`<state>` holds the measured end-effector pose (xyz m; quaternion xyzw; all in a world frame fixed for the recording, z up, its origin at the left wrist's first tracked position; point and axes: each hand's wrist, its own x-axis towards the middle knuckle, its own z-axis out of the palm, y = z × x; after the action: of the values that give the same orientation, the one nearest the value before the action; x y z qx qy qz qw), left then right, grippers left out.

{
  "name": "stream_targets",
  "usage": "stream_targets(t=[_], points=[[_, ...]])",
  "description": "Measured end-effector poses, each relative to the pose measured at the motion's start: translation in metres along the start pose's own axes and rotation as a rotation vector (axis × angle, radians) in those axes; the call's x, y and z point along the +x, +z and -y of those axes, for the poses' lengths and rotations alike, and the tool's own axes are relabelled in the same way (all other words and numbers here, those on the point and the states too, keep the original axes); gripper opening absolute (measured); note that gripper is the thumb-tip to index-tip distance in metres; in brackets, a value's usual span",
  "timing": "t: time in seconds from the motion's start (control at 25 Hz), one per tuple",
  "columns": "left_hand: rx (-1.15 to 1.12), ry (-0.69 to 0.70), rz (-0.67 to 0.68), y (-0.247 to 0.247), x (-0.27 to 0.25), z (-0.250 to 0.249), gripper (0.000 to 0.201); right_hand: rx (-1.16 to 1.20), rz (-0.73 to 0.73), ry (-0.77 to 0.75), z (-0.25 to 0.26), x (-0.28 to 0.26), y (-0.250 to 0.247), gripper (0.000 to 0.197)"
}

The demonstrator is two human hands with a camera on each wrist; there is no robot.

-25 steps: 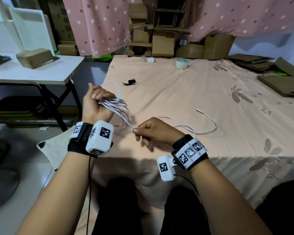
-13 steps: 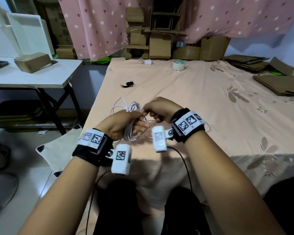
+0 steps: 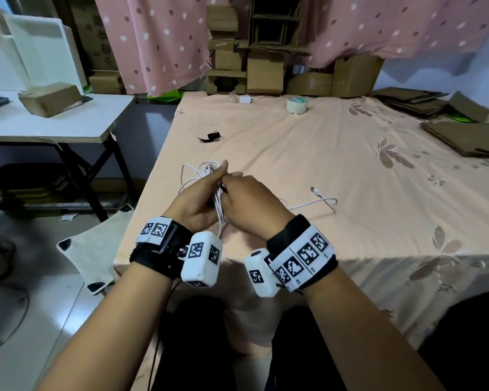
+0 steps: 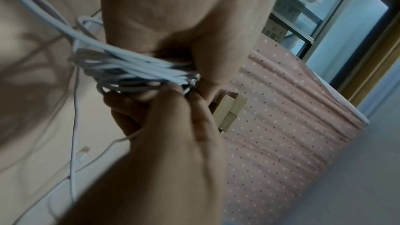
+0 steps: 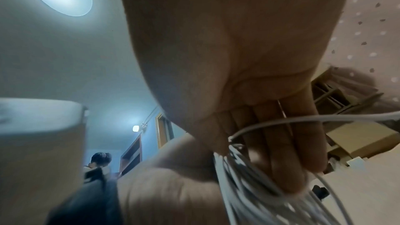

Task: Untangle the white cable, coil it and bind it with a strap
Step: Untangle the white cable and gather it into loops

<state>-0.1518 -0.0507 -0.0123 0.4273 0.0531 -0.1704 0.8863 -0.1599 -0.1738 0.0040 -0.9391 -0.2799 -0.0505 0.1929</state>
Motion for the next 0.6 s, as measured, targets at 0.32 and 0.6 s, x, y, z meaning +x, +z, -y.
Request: stream_targets(t=[0.32, 0.6], points=[[-0.781, 0.361, -0.091, -0.039, 0.013, -0.039, 0.051, 0.653, 0.035, 0.134, -0.033, -0.023, 0.038, 0.012], [-0.806, 0.514, -0.158, -0.086, -0.004, -0.073, 0.056, 0.647, 0.265, 0.3, -0.104, -0.014, -0.004, 0.03]])
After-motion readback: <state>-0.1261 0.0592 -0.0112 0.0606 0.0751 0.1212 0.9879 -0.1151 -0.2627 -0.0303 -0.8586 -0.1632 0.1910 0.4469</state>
